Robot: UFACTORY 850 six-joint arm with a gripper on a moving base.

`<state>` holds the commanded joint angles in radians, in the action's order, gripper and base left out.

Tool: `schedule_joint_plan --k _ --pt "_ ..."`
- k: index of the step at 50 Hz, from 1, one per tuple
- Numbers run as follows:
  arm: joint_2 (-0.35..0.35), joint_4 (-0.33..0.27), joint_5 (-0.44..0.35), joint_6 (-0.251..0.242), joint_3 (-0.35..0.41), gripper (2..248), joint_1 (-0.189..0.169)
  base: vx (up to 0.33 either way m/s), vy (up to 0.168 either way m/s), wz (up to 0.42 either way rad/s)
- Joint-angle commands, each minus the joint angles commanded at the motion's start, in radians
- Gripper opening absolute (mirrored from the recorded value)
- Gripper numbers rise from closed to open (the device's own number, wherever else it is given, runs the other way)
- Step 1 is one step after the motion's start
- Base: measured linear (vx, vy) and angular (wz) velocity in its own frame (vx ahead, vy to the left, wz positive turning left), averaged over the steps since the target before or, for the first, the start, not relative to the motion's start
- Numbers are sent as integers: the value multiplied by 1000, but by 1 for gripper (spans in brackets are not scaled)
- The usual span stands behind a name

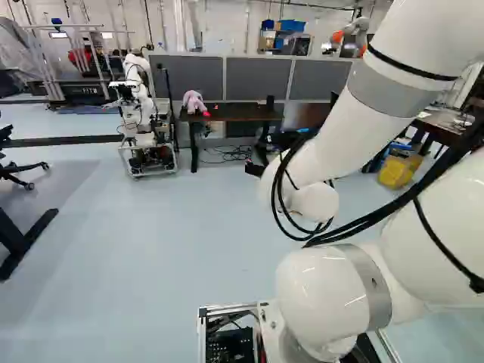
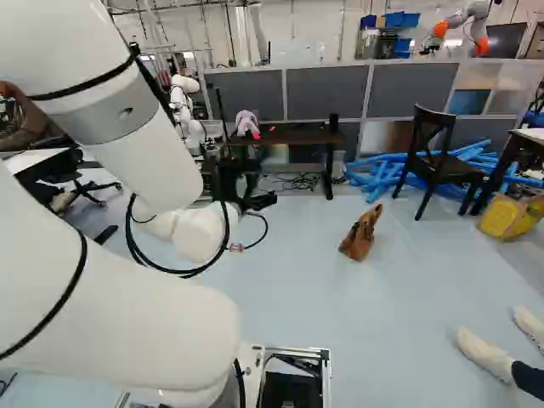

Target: Pick up the bag on the ground and place it on the table

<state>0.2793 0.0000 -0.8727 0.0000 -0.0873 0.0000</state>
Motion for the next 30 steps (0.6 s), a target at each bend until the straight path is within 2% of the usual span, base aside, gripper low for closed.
schedule_joint_plan --k 30 --pt "0 0 0 0 0 247 0 0 0 0"
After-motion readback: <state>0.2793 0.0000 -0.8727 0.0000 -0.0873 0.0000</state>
